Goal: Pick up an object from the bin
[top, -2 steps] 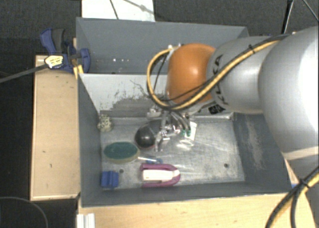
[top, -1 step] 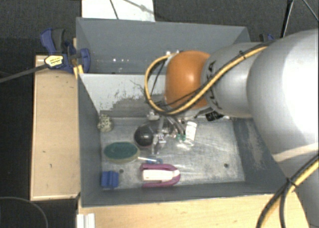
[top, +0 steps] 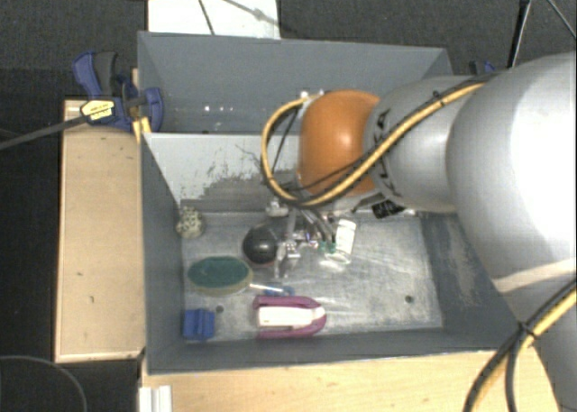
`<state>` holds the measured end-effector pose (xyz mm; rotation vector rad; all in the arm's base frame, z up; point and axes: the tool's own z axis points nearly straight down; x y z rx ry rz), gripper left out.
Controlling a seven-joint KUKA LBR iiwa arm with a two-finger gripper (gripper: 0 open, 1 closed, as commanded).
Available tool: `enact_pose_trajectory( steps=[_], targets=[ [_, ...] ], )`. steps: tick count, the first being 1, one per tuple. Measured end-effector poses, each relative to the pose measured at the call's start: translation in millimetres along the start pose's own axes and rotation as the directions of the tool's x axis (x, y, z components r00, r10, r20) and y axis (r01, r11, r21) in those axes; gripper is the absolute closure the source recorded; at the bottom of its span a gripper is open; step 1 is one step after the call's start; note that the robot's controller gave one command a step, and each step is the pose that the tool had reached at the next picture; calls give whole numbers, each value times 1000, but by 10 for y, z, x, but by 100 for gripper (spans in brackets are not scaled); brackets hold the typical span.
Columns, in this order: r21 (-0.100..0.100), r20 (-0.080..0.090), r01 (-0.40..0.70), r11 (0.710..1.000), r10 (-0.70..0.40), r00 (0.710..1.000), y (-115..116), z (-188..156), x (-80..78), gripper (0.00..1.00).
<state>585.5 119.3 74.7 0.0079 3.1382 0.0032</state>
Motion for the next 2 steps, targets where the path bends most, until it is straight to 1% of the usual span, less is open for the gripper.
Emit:
enact_pose_trajectory(
  steps=[1,2],
  targets=[
    [-1,2,-2,1000,2,1000,4,-10,-8,100],
    [0,5,-3,1000,3,1000,5,-626,-31,100]
  ],
)
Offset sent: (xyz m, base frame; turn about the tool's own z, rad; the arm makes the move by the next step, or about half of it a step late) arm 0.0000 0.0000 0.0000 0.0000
